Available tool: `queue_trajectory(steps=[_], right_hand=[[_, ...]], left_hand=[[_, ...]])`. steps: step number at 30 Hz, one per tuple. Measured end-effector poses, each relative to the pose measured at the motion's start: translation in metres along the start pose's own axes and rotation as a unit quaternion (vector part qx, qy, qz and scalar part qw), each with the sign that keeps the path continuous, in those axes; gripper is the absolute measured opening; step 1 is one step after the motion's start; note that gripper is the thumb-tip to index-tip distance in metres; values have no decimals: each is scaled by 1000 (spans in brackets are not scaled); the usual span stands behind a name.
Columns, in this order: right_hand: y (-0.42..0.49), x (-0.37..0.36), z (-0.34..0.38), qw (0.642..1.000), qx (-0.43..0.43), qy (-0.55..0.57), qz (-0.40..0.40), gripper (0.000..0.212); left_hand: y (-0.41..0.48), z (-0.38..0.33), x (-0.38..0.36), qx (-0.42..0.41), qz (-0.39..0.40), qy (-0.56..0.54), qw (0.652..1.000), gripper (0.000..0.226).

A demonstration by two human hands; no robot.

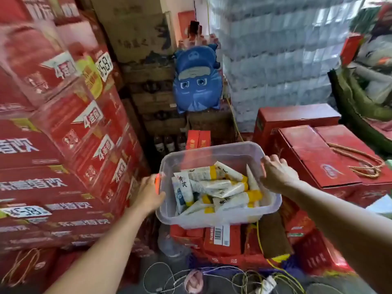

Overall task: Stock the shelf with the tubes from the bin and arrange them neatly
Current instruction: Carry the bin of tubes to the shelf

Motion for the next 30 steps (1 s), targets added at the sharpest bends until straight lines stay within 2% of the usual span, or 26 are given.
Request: queue_trajectory(steps=[3,5,6,9,10,13,15,21,25,30], right_hand=[[39,-19,-12,995,-93,41,-23,55],[57,-30,-20,986,-148,75,-2,56],[64,-35,-25,981,-172,86,3,56],[79,-41,-41,963,-239,119,-40,54],[82,-42,-46,953,-267,137,-51,52],[86,-50,-58,924,-315,214,-21,45],[88,-51,-60,915,-315,251,-19,41],[70,-28,-56,929,-284,237,-2,28],[20,-26,-67,924,-282,259,2,20],[-67,-14,-93,909,-290,300,-12,20]], left_hand=[[43,13,-19,72,34,-46,996,89],[69,20,-41,113,92,-107,984,89],[80,22,-50,139,131,-156,969,83],[93,20,-60,217,171,-283,918,32],[94,17,-59,231,181,-305,906,21],[99,11,-61,235,161,-341,896,9],[101,10,-58,235,148,-337,899,15],[99,11,-49,233,123,-279,923,23],[71,1,-24,209,91,-238,944,12],[6,-20,-6,180,84,-224,954,19]])
Point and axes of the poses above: each hand's wrist, its own y-axis towards the middle knuckle, its own x-axis out of the back of the hand, z = x × y, the point moved 3 cm from there along y, towards the middle knuckle, and after that the axes turned 14 degrees about y, right-handed, at the moved point
